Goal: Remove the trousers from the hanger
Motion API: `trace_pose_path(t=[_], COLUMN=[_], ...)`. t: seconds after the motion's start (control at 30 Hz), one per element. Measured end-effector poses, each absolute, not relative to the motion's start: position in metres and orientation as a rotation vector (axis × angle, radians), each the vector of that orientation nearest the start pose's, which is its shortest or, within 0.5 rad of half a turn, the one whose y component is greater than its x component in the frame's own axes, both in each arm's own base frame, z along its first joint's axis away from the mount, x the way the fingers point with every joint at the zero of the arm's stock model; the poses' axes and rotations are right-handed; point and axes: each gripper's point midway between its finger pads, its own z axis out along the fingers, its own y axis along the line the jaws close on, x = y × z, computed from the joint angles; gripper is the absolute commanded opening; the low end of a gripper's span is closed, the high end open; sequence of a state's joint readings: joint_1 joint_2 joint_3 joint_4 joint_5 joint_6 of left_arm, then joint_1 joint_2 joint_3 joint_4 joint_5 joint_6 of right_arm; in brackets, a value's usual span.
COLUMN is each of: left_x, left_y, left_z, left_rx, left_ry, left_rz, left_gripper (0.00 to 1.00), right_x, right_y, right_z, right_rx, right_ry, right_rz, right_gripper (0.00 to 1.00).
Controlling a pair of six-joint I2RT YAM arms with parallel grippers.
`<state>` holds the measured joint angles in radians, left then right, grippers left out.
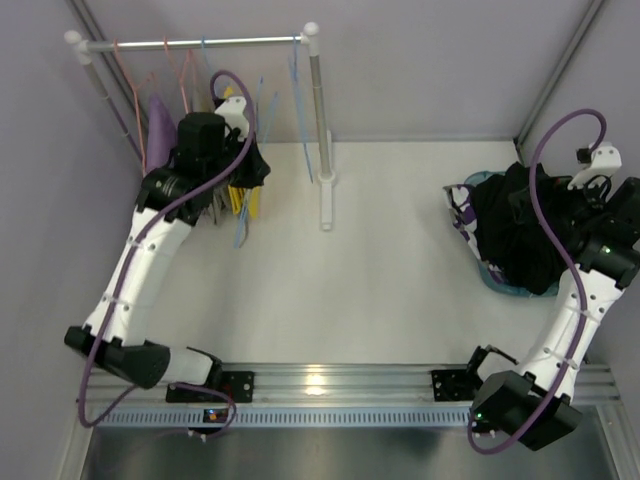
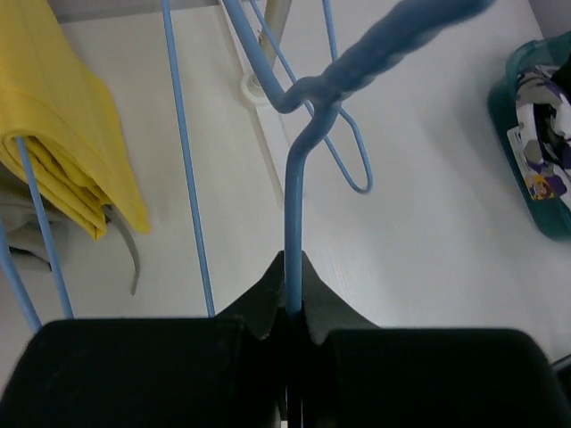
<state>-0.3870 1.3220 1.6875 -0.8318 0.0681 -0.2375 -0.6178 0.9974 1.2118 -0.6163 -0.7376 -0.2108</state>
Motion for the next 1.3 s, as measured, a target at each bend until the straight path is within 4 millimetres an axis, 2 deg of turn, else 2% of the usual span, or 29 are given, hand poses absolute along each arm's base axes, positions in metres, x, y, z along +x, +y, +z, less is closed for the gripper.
trace_pose_path(t=[0.1,0.27,0.33,0.43,0.53,0.7,0.9,1.03,1.07,1.13,1.2,1.27,1.3], left_x=[0.371,0.439,0.458,0.482,0.496,0.505,0.516,0.519,0.519,0.52,0.52,0.518,0.516], left_y=[-0.159,-0.143,-0.139,-0.145,-0.152,-0.161,-0.162,-0.16,-0.16,-0.161,-0.162,-0.163,-0.164], left_z=[0.367,0.367,0.368,0.373,0.376,0.367,0.346,0.335,0.335,0.335,0.332,0.329,0.329], left_rx=[0.151,0.02,-0.008,-0.002,0.022,0.03,-0.018,-0.042,-0.044,-0.048,-0.046,-0.043,-0.039], left_ry=[2.072,2.066,2.061,2.031,2.001,2.007,2.037,2.061,2.06,2.055,2.057,2.068,2.07], left_rz=[-0.455,-0.451,-0.455,-0.496,-0.534,-0.584,-0.588,-0.579,-0.579,-0.584,-0.592,-0.603,-0.611], left_gripper=[0.0,0.0,0.0,0.0,0.02,0.05,0.1,0.28,0.4,0.5,0.68,0.82,0.97], right_x=[0.293,0.292,0.291,0.292,0.292,0.292,0.293,0.293,0.293,0.293,0.292,0.292,0.291], right_y=[-0.067,-0.057,-0.054,-0.052,-0.051,-0.05,-0.051,-0.05,-0.051,-0.05,-0.05,-0.05,-0.049], right_z=[0.328,0.332,0.334,0.339,0.339,0.34,0.34,0.338,0.337,0.334,0.333,0.334,0.335], right_rx=[-0.07,-0.038,-0.031,-0.032,-0.024,-0.02,-0.02,-0.017,-0.016,-0.013,-0.012,-0.015,-0.018], right_ry=[1.861,1.851,1.846,1.835,1.833,1.829,1.827,1.831,1.832,1.837,1.839,1.837,1.834], right_rz=[0.2,0.284,0.305,0.318,0.331,0.336,0.336,0.339,0.34,0.344,0.346,0.346,0.346], right_gripper=[1.0,0.99,1.0,1.0,1.0,1.0,0.99,0.99,0.99,1.0,1.0,0.99,1.0])
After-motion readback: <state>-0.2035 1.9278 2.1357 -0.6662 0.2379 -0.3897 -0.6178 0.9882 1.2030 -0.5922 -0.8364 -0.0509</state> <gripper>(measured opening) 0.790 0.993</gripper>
